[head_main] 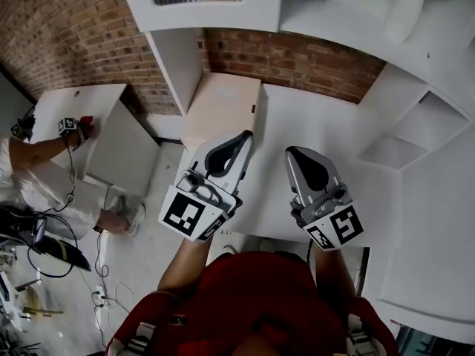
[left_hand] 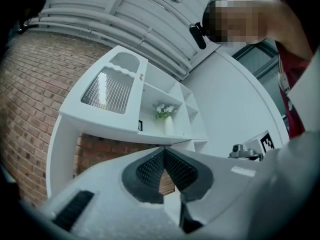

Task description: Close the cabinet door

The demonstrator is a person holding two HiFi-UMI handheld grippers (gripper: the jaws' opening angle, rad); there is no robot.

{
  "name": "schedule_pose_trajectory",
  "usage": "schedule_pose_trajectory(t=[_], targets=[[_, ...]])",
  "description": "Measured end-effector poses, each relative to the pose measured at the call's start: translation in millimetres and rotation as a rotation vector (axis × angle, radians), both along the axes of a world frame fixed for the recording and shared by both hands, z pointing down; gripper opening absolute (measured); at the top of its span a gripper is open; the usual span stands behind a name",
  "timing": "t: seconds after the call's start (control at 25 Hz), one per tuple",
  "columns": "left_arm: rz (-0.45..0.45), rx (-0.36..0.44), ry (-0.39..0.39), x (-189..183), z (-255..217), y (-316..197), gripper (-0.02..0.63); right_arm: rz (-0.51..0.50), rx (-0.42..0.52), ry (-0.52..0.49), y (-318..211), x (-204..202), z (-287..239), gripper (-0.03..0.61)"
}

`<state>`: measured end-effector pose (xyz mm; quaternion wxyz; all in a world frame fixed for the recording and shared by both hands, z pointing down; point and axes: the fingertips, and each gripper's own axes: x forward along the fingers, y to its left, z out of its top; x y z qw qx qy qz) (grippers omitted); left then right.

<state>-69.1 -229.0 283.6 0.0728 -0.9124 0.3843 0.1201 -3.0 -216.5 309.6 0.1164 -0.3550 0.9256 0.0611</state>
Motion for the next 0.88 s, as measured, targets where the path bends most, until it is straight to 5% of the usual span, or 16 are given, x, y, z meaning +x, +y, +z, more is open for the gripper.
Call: schedule_pose_trajectory(t=[0.88], targets=[[-0.008, -0.001, 0.01, -7, 13, 31, 0.003, -0.019, 0.028, -0.01, 26, -4, 6, 0.012]])
